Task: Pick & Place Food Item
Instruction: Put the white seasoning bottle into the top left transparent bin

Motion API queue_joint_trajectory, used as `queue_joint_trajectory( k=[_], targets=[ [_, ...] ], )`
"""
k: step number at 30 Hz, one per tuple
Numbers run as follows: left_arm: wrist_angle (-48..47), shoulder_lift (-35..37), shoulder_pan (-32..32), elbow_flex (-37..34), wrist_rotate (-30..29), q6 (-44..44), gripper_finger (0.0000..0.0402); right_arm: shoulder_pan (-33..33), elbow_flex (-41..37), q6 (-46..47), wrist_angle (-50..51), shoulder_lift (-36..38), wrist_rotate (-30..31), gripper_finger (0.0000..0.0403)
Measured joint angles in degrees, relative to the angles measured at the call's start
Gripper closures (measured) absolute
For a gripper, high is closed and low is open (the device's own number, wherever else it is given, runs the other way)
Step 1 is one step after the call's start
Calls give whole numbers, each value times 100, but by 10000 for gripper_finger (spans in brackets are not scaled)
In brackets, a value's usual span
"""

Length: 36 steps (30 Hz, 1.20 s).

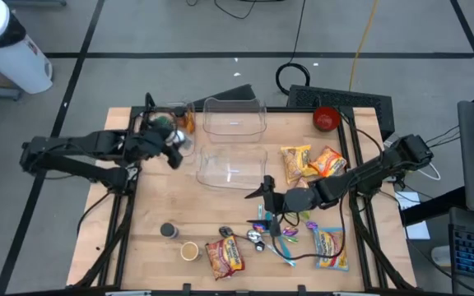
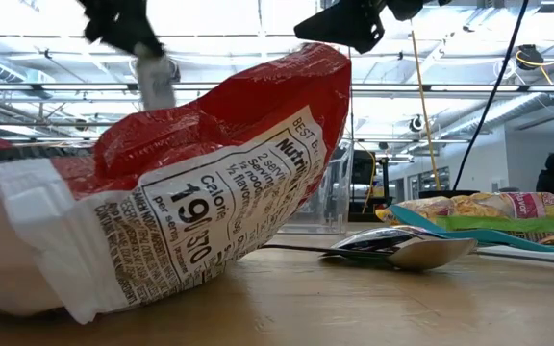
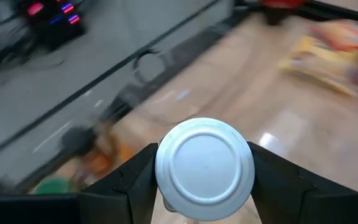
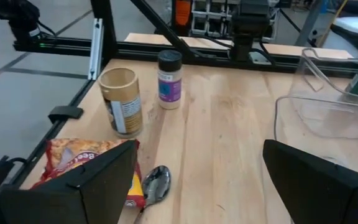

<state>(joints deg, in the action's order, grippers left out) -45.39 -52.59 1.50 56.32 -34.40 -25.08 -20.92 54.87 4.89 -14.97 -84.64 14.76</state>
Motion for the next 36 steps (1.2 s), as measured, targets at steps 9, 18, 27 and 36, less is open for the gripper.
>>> queue_joint_trajectory(
  k=[9,18,27,36],
  targets=[
    [662,150,1584,-971,-16,-470,190,69,0,-127,-112,0,11,61],
    [1399,-596,2793,-1148,470,-428,190,99,0,-169,-112,0,13,58],
    [1797,-1570,3446,-1155,742,-390,190,99,0,-173,-112,0,13,58],
    [2237,-2195,3955,-1155,1256,-357,190,99,0,-173,-119,0,13,61]
  ],
)
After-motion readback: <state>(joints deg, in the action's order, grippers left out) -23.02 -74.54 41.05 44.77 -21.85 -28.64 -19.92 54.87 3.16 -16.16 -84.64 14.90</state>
